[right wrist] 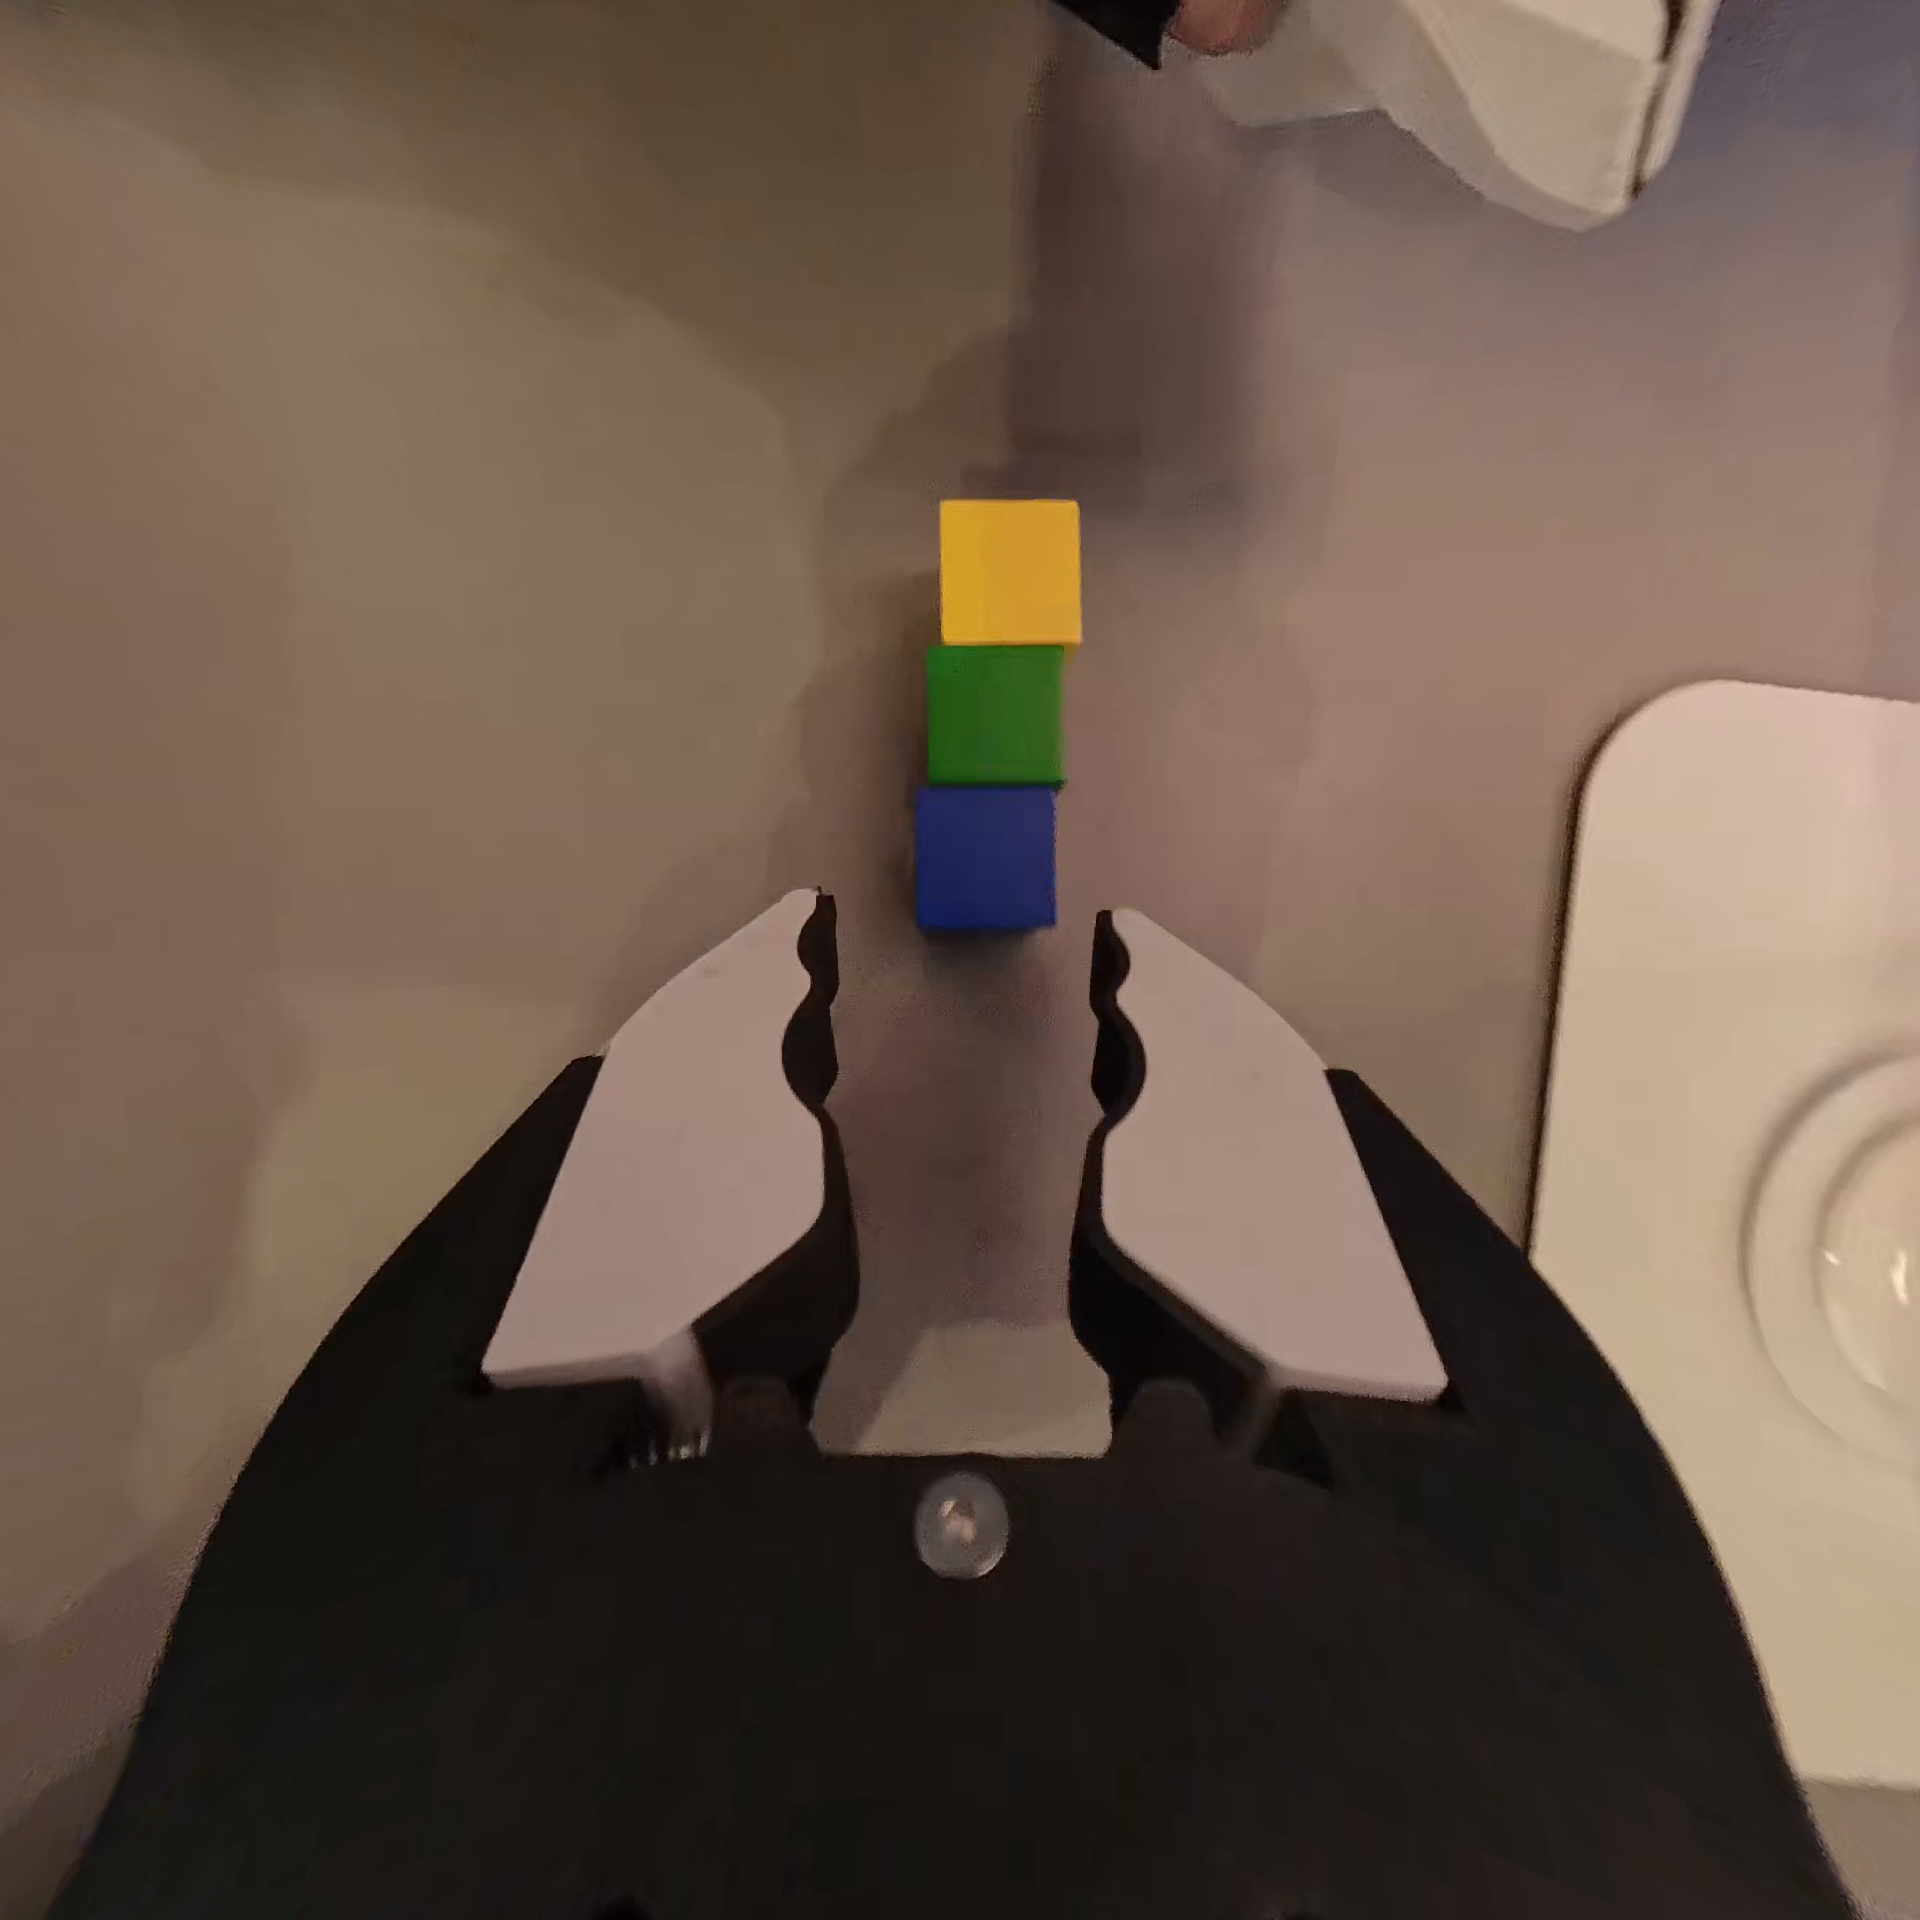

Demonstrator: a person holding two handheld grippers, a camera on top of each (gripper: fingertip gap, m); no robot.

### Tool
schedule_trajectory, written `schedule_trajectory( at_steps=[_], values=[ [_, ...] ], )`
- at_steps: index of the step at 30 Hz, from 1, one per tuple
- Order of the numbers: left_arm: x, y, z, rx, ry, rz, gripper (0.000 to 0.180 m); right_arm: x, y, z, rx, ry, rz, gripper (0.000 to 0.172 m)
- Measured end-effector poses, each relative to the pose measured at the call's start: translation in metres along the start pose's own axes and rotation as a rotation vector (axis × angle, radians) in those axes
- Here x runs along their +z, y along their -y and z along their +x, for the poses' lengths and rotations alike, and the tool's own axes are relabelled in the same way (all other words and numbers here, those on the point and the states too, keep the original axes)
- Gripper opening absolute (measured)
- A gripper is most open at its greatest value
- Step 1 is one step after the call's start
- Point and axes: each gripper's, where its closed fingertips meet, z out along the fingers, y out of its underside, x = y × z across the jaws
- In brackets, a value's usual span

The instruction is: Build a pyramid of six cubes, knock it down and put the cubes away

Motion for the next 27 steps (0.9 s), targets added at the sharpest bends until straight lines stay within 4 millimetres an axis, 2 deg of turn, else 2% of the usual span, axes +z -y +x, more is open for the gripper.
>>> schedule_trajectory(
  at_steps=[3,4,6,8,9,11,13,16,18,19,21,22,24,27],
  values=[
    [-0.001,0.003,0.002,0.016,-0.005,0.005,0.0,0.018,0.002,-0.001,0.003,0.019,-0.026,0.039],
    [-0.001,0.003,0.003,0.019,-0.008,0.006,0.0,0.023,0.001,-0.001,0.001,0.021,-0.037,0.03],
    [-0.001,0.004,0.004,0.025,-0.011,0.007,0.0,0.022,0.001,0.002,0.008,0.015,-0.033,0.029],
    [-0.002,0.004,0.003,0.029,-0.006,0.007,0.0,0.001,0.001,0.007,0.016,-0.018,-0.009,0.029],
    [-0.003,0.005,0.002,0.026,-0.005,0.011,0.0,-0.018,0.0,0.011,0.028,-0.039,0.015,0.029],
    [-0.005,0.007,0.001,0.016,-0.005,0.023,0.0,-0.068,-0.012,0.03,0.073,-0.132,0.058,0.029],
    [-0.006,0.008,0.001,0.005,-0.013,0.031,0.0,-0.129,-0.04,0.061,0.167,-0.267,0.094,0.029],
    [-0.004,0.008,0.003,0.011,-0.018,0.026,0.0,-0.221,-0.108,0.11,0.353,-0.508,0.128,0.029],
    [-0.001,0.007,0.005,0.016,-0.022,0.019,0.0,-0.268,-0.161,0.134,0.474,-0.662,0.097,0.029],
    [0.0,0.006,0.006,0.018,-0.023,0.014,0.0,-0.282,-0.186,0.142,0.519,-0.707,0.072,0.029],
    [0.001,0.004,0.006,0.014,-0.022,0.008,0.0,-0.291,-0.228,0.156,0.618,-0.718,0.057,0.029],
    [0.002,0.003,0.006,0.012,-0.021,0.005,0.0,-0.288,-0.247,0.161,0.655,-0.709,0.037,0.03],
    [0.004,0.001,0.005,0.007,-0.015,-0.002,0.0,-0.271,-0.281,0.17,0.721,-0.662,-0.021,0.03],
    [0.005,-0.003,0.002,-0.004,-0.006,-0.011,0.0,-0.244,-0.306,0.174,0.75,-0.611,-0.109,0.03]
  ],
)
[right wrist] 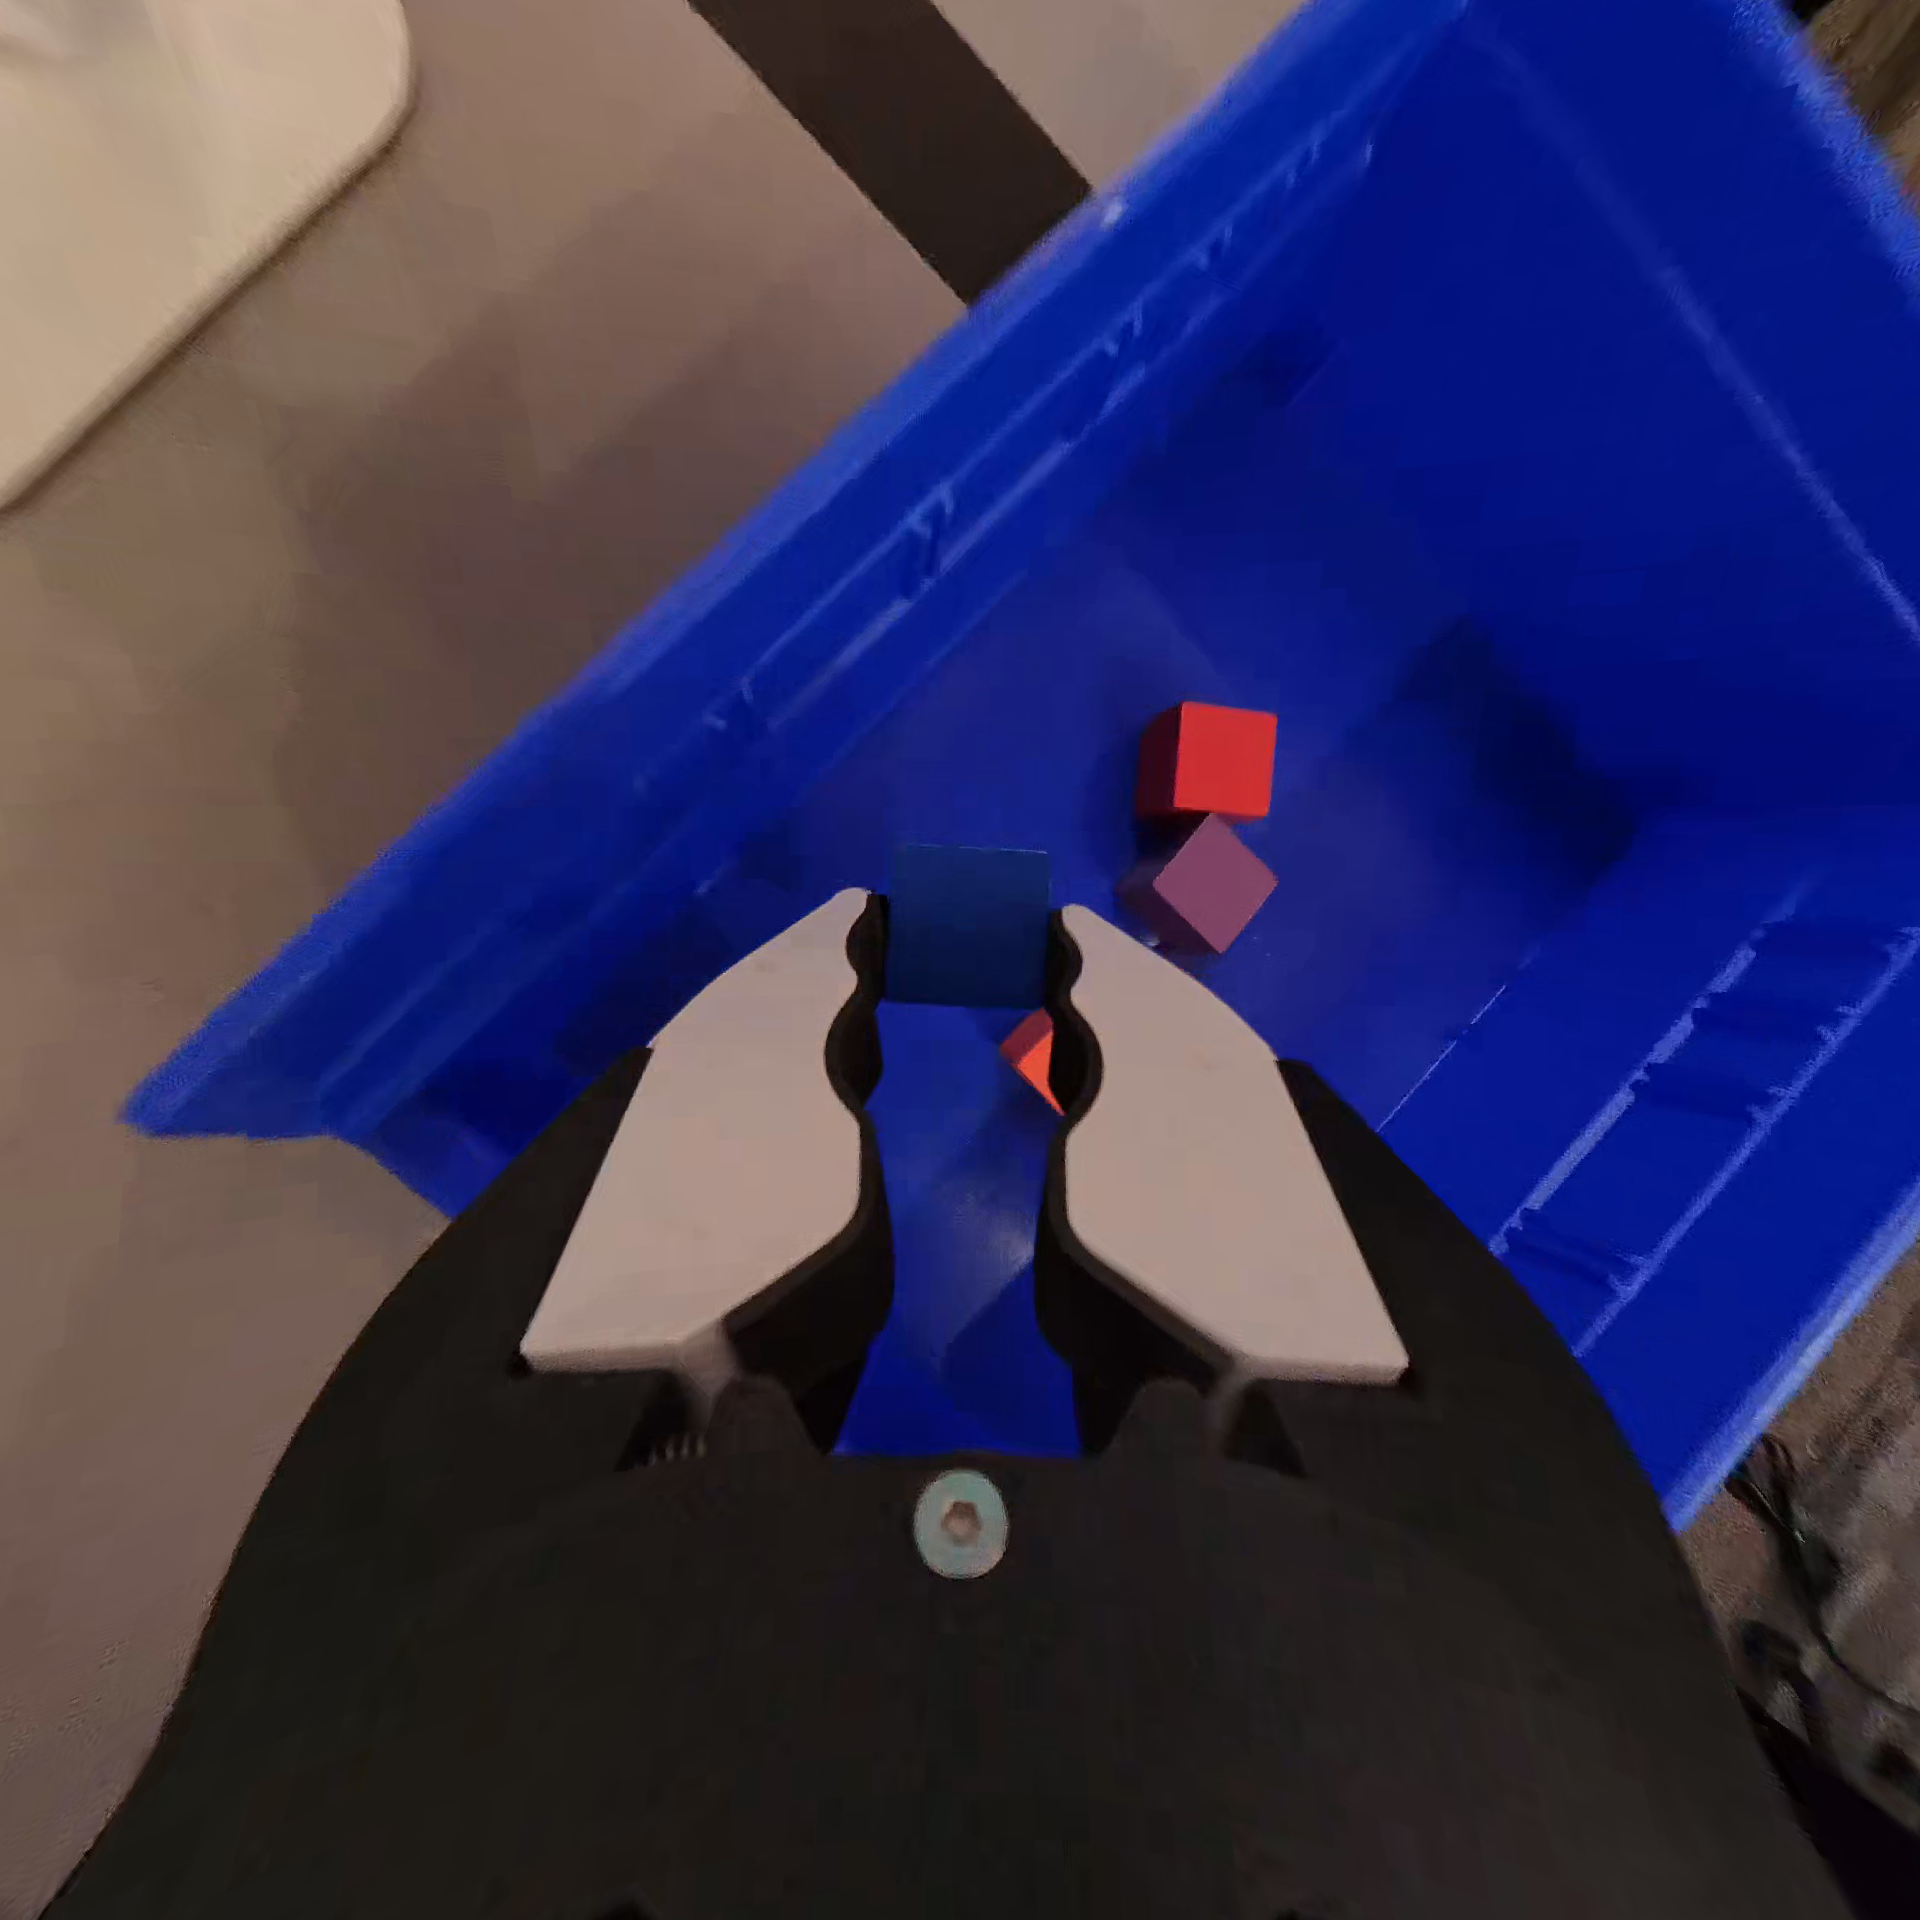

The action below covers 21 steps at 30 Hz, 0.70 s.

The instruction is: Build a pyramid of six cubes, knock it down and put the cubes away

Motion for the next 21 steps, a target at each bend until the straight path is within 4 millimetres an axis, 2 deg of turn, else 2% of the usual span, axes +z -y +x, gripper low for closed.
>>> schedule_trajectory(
  at_steps=[5,6,7,9,11,12,13,16,18,21],
  values=[
    [0.002,-0.003,-0.002,-0.011,0.002,-0.009,0.0,0.03,-0.016,0.006,0.049,0.032,-0.074,0.031],
    [0.002,-0.003,-0.002,-0.01,0.001,-0.011,0.0,0.031,-0.017,0.01,0.062,0.017,-0.076,0.045],
    [0.002,-0.003,-0.002,-0.009,0.0,-0.011,0.0,0.028,-0.016,0.015,0.071,-0.01,-0.067,0.052],
    [0.002,-0.003,-0.002,-0.004,0.004,-0.012,0.0,0.009,-0.006,0.02,0.067,-0.074,-0.01,0.051],
    [0.001,-0.003,-0.003,-0.006,0.005,-0.008,0.0,-0.024,0.015,0.007,0.005,-0.119,0.085,0.046],
    [0.001,-0.002,-0.003,-0.007,0.004,-0.007,0.0,-0.043,0.03,-0.012,-0.052,-0.113,0.146,0.045],
    [0.001,-0.002,-0.003,-0.006,0.002,-0.007,0.0,-0.06,0.046,-0.039,-0.12,-0.078,0.211,0.043],
    [0.003,-0.002,-0.001,0.0,-0.005,-0.013,0.0,-0.094,0.085,-0.142,-0.322,0.087,0.345,0.043],
    [0.004,-0.002,0.001,0.007,-0.008,-0.015,0.0,-0.099,0.1,-0.215,-0.452,0.22,0.393,0.044],
    [0.002,-0.001,0.0,0.01,0.001,-0.011,0.0,-0.084,0.108,-0.31,-0.584,0.402,0.394,0.048]
  ],
)
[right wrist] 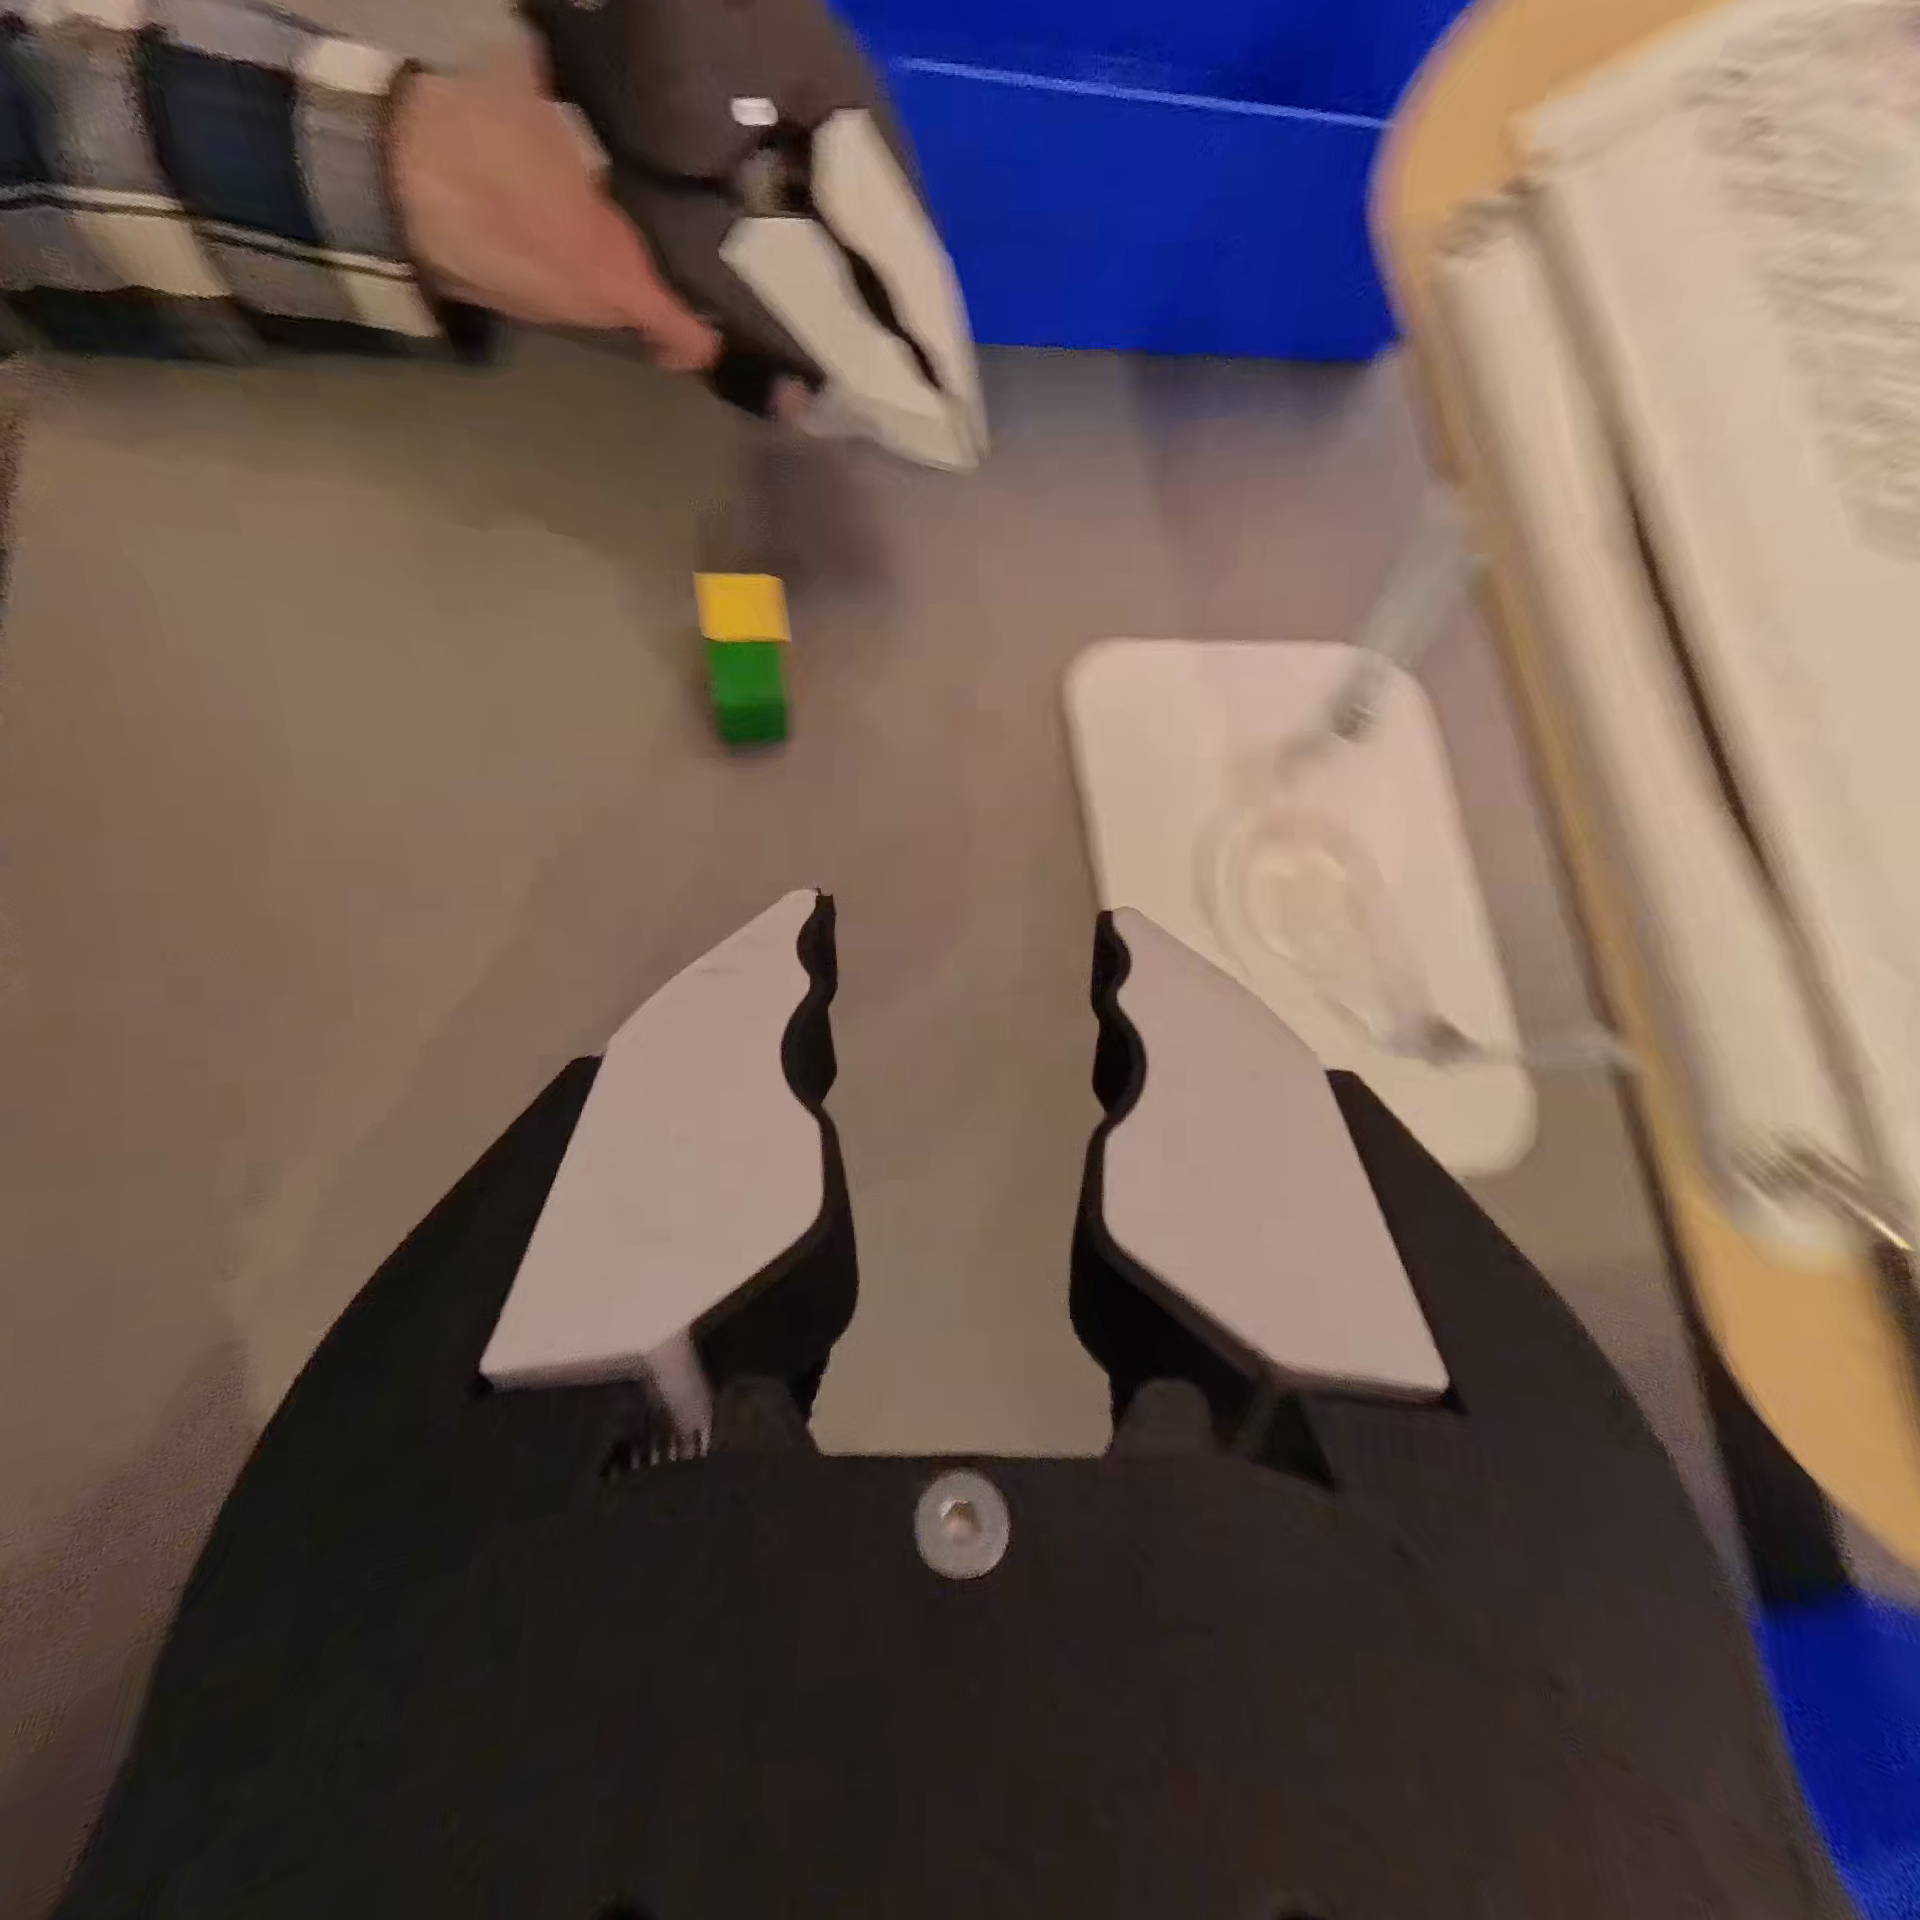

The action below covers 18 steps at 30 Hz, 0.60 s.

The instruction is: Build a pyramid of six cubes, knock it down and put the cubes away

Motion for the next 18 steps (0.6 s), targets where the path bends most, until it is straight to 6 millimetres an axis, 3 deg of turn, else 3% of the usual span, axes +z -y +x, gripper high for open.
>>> schedule_trajectory(
  at_steps=[5,9,14,18],
  values=[
    [-0.007,0.003,-0.005,-0.02,0.011,0.026,0.0,0.088,0.012,-0.059,-0.071,0.175,-0.087,0.058],
    [-0.009,0.006,-0.004,-0.018,0.001,0.04,0.0,0.132,0.004,-0.078,-0.113,0.197,-0.174,0.059],
    [-0.009,0.01,0.001,0.004,-0.02,0.046,0.0,0.161,-0.006,-0.084,-0.089,0.232,-0.225,0.054],
    [-0.01,0.012,0.004,0.014,-0.028,0.054,0.0,0.172,-0.011,-0.088,-0.064,0.291,-0.232,0.029]
  ],
)
